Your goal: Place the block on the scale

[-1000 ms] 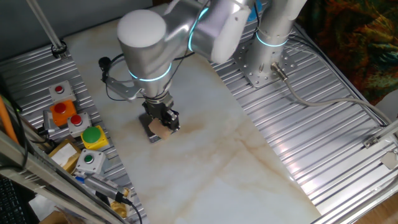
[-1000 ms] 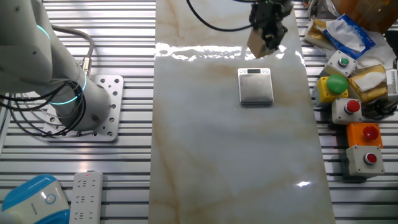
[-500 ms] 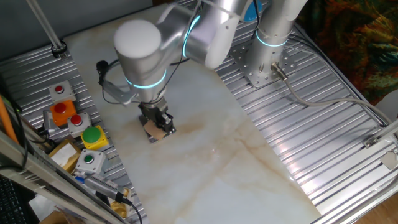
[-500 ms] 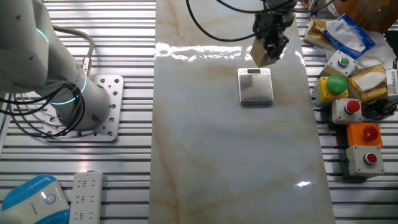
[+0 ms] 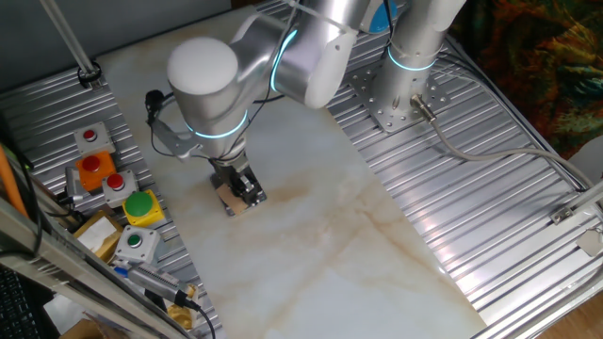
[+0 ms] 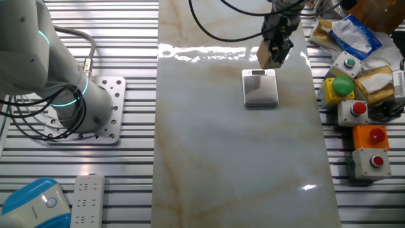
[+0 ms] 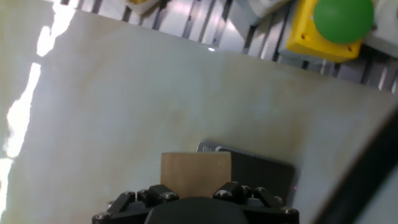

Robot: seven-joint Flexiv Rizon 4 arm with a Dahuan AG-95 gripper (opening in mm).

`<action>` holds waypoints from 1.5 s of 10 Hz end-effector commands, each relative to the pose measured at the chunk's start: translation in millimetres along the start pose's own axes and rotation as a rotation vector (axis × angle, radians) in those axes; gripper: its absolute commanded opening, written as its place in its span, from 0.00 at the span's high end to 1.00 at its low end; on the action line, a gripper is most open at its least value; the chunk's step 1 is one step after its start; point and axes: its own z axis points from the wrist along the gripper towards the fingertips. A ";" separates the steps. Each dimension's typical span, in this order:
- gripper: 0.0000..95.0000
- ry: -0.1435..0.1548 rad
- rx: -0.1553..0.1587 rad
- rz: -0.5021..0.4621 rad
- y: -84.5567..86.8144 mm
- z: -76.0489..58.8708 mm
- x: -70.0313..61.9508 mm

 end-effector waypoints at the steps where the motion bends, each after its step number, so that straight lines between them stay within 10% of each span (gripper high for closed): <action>1: 1.00 0.005 -0.003 0.035 -0.3 0.2 -1.5; 11: 1.00 0.007 -0.008 -0.057 -0.3 0.0 -1.3; 15: 1.00 0.059 -0.014 -0.017 -0.3 0.0 -1.3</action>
